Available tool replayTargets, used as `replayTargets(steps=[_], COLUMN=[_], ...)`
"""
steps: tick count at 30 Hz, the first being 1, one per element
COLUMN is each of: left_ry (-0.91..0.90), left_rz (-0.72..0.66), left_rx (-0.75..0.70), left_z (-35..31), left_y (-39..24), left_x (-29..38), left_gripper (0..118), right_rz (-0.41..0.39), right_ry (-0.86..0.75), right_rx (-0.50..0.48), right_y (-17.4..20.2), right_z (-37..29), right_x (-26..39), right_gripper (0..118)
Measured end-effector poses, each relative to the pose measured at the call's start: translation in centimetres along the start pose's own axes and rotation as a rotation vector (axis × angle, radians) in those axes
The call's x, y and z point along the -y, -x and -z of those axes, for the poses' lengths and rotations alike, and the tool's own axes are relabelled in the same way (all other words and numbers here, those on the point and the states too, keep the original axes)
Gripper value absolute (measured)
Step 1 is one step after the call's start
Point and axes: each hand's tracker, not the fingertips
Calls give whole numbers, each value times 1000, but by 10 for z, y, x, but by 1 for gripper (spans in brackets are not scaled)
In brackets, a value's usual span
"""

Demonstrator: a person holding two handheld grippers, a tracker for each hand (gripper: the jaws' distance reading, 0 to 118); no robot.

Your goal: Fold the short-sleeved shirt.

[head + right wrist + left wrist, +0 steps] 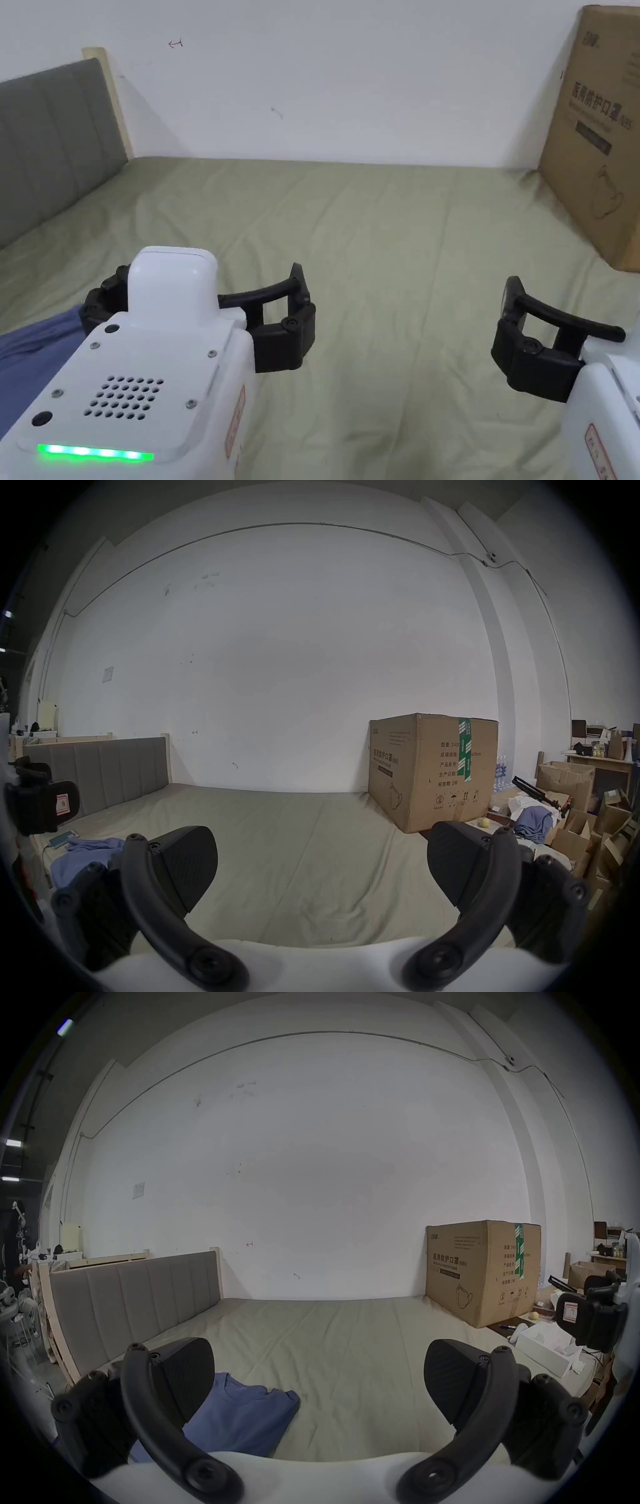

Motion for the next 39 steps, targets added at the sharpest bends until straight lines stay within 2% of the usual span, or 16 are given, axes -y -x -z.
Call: replayTargets(steps=[9,17,39], left_ry=[0,2,16], left_rz=[29,32,38], left_rx=[2,2,-8], left_z=[-1,-1,4], left_y=[-2,-1,-3], left_x=[2,3,7], left_gripper=[118,118,118], right_rz=[-23,-6,-28], right_ry=[11,14,35], right_rx=[-8,-5,-27], right_y=[4,1,4], right_z=[1,3,8], right_x=[2,1,8], right_gripper=[118,118,118])
